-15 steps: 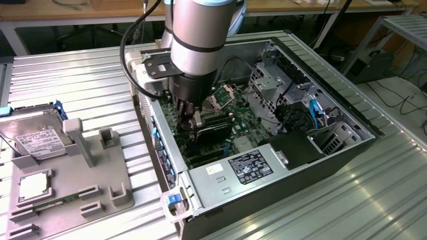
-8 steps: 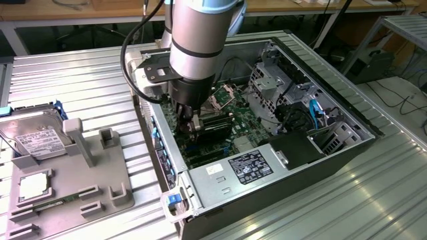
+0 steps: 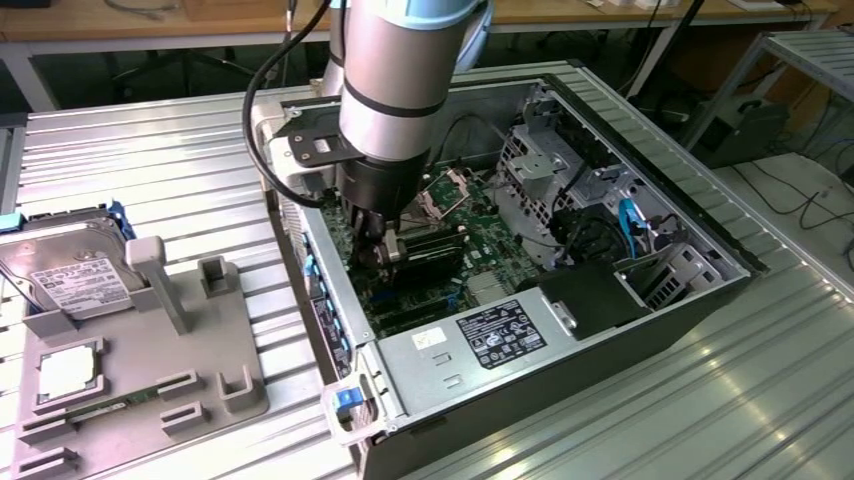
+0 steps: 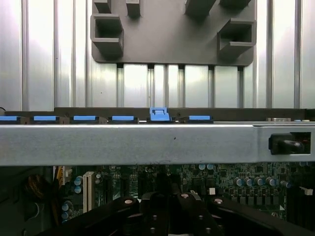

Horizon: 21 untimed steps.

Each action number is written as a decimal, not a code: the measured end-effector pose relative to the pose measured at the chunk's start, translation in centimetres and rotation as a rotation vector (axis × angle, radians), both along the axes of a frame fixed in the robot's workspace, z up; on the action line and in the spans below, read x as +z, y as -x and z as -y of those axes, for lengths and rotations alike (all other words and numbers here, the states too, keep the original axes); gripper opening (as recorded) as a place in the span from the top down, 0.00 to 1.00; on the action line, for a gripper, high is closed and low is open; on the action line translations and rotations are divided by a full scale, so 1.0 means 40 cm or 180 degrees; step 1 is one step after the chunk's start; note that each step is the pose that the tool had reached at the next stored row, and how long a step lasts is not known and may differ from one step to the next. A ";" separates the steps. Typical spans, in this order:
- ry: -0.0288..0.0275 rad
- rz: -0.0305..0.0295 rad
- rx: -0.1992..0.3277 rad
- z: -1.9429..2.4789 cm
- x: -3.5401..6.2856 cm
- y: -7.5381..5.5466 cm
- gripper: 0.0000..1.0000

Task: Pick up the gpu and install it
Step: 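Press down on the gpu until it lock into place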

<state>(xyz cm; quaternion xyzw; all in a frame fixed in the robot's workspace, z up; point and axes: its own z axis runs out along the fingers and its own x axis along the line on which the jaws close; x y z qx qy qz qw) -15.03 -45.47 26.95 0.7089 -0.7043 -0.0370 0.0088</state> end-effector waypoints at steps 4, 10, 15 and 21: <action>-0.0001 0.0000 0.0000 0.001 -0.001 0.000 0.89; -0.0011 0.0002 -0.0001 0.001 0.027 -0.001 0.89; -0.0008 0.0000 0.0000 0.000 0.060 -0.002 0.89; -0.0009 -0.0026 0.0000 0.000 0.071 -0.008 0.89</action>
